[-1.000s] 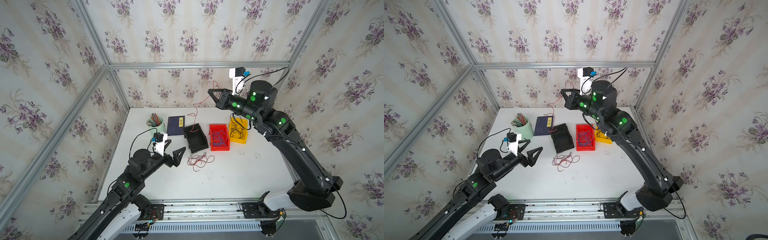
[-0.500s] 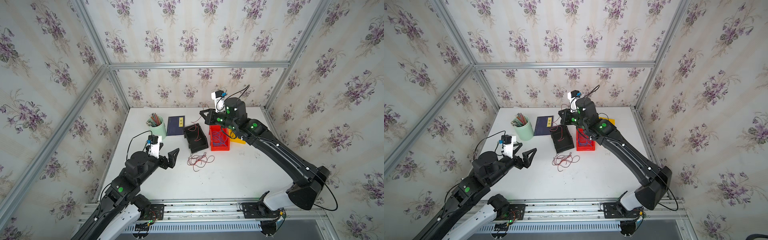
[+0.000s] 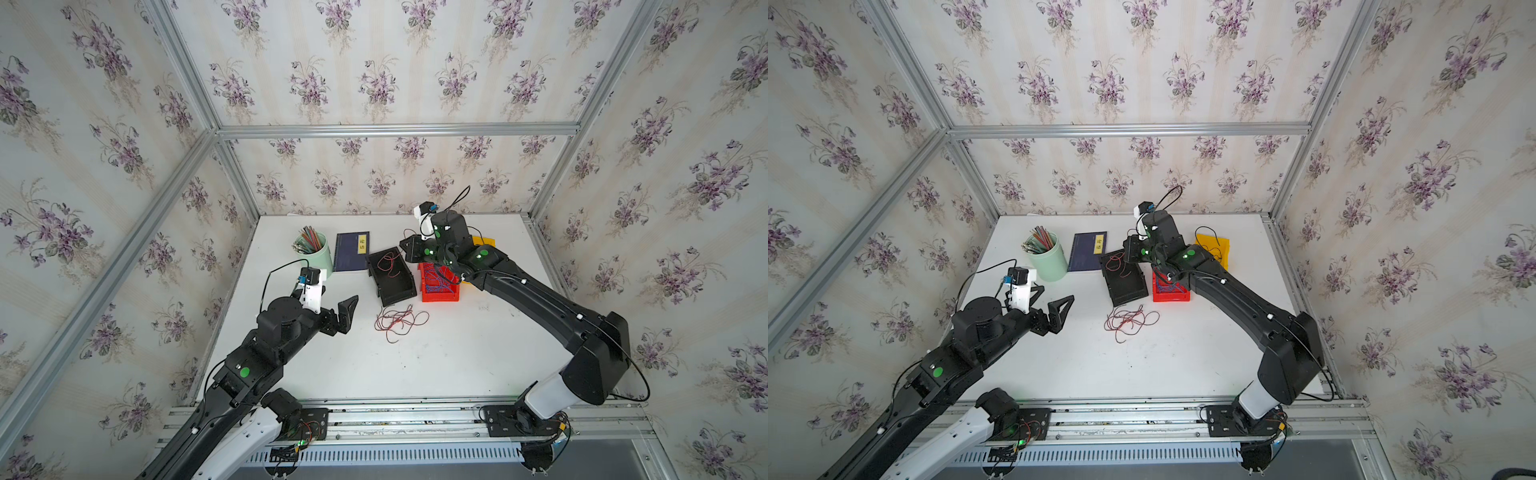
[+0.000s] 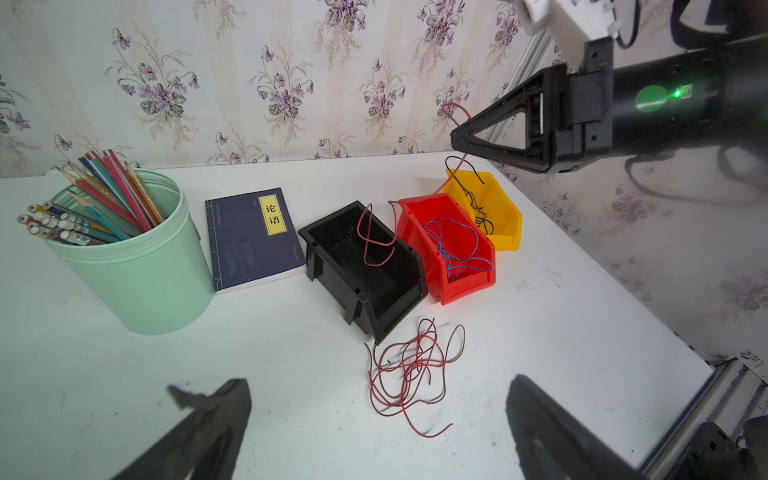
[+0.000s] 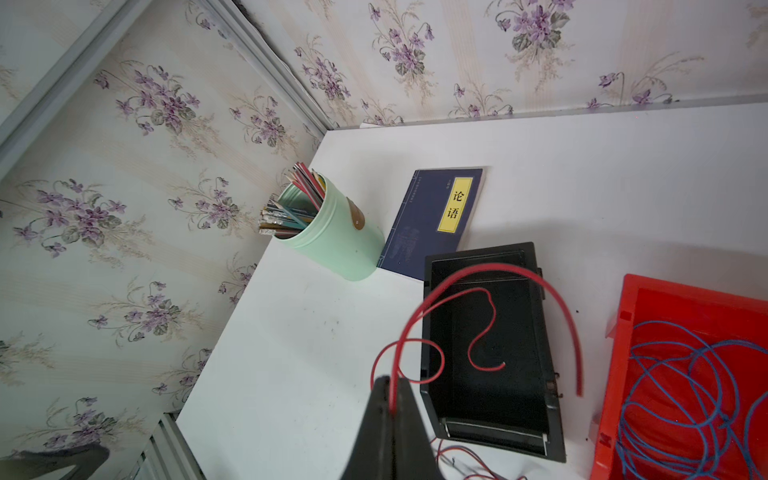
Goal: Untangle and sort cables by color
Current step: Place the cable in the bin.
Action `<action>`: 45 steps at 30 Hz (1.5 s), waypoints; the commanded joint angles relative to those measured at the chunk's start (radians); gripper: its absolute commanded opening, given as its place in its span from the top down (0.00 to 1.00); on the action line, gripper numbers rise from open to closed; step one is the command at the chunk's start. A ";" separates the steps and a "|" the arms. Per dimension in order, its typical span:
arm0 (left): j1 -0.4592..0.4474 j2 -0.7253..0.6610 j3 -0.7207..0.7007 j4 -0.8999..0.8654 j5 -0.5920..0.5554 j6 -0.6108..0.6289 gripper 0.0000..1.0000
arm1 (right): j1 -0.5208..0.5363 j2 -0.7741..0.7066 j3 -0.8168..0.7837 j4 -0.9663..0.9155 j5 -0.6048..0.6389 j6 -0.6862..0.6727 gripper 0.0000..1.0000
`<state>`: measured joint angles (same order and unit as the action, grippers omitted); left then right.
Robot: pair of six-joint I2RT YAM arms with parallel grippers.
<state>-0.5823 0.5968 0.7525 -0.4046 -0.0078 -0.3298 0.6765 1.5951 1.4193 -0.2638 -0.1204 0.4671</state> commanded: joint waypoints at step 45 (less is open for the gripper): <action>0.009 0.072 -0.015 0.051 -0.031 -0.016 0.01 | -0.005 0.398 0.171 -0.220 0.090 -0.185 0.48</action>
<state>-0.5735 0.6743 0.7391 -0.3809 -0.0475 -0.3344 0.6701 2.0064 1.5734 -0.4232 -0.0799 0.2844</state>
